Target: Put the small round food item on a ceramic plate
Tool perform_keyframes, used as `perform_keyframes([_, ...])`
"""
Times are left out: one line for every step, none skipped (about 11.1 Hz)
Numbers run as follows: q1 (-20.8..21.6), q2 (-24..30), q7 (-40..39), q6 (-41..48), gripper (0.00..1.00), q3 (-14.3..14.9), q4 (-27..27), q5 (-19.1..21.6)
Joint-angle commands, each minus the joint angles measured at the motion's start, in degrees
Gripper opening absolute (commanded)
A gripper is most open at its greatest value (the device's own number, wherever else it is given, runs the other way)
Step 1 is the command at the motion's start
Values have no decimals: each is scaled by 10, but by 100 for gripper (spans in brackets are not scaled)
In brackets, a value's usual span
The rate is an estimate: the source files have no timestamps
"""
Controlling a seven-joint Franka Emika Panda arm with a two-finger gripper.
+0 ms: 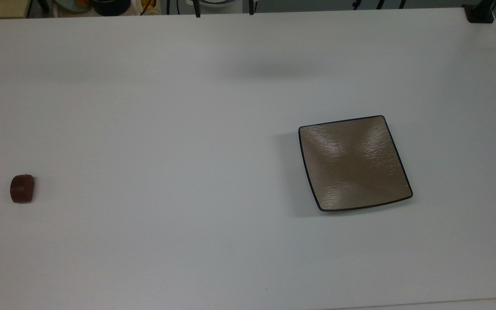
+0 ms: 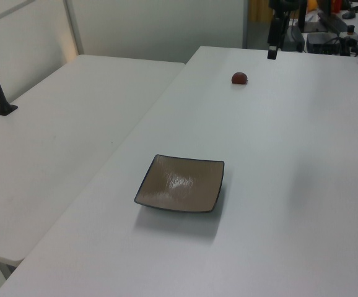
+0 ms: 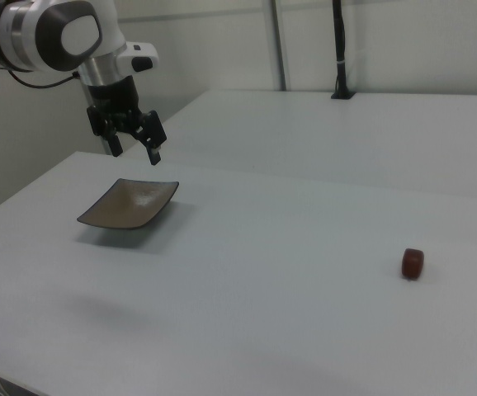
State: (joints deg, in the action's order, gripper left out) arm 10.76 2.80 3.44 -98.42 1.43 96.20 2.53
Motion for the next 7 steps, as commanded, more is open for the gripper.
perform_keyframes([1,5,-7,-16,100,1,2,8])
perform_keyframes([1,5,-7,-16,100,1,2,8])
perform_keyframes([1,5,-7,-17,100,1,2,8])
perform_keyframes([1,5,-7,-17,100,1,2,8])
perform_keyframes([1,5,-7,-17,100,1,1,9])
perform_keyframes([0,4,-7,-18,100,1,1,9])
perform_keyframes([-2,4,-7,-19,100,1,1,11])
